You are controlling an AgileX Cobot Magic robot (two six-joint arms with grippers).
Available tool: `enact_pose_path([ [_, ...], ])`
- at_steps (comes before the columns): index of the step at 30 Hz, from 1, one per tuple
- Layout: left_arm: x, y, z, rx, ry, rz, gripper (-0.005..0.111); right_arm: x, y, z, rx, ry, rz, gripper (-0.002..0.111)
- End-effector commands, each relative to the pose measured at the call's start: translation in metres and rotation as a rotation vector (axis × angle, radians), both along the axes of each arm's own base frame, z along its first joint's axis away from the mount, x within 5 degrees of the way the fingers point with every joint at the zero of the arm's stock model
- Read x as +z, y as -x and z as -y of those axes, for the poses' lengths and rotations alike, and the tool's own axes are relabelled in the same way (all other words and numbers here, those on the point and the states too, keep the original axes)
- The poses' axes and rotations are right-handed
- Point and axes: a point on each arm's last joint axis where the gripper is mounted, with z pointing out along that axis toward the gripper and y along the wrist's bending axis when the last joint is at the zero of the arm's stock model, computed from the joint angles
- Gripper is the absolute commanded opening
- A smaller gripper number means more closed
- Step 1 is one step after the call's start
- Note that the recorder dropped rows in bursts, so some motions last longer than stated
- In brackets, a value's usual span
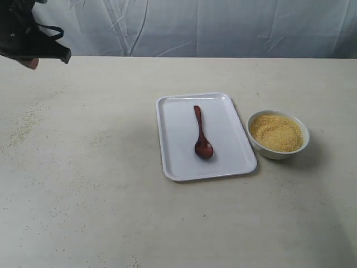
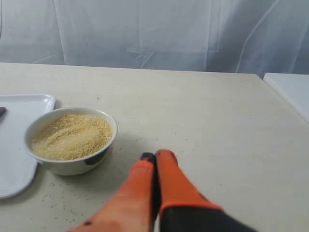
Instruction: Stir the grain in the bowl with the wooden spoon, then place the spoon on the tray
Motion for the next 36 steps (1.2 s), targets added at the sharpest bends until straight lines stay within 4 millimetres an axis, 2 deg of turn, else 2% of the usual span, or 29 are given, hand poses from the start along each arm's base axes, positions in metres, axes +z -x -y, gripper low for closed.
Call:
enact_pose_path([
  [1,0.016,0.032,-0.015,0.006,0.155,0.005,0.000,0.000,0.000,0.000,-0.003,-0.002,0.010,0.002],
  [4,0.030,0.065,-0.024,0.016,0.165,0.078,0.000,0.000,0.000,0.000,-0.003,-0.002,0.010,0.002],
  [10,0.038,0.133,-0.028,0.025,0.302,0.223,0.000,0.000,0.000,0.000,-0.003,-0.002,0.010,0.002],
  [15,0.039,0.175,-0.032,0.024,0.326,0.203,0.000,0.000,0.000,0.000,-0.003,-0.002,0.010,0.002],
  [19,0.047,0.192,-0.038,0.017,0.285,0.206,0.000,0.000,0.000,0.000,-0.003,-0.002,0.010,0.002],
  [27,0.054,0.209,-0.049,-0.005,0.176,0.292,0.000,0.000,0.000,0.000,-0.003,-0.002,0.010,0.002],
  [30,0.047,0.216,-0.048,-0.045,0.215,0.478,0.000,0.000,0.000,0.000,-0.003,-0.002,0.010,0.002],
  [33,0.035,0.237,-0.048,-0.082,0.286,0.701,0.000,0.000,0.000,0.000,-0.003,-0.002,0.010,0.002],
  [36,0.003,0.261,-0.052,-0.096,0.302,0.836,0.000,0.000,0.000,0.000,-0.003,-0.002,0.010,0.002],
])
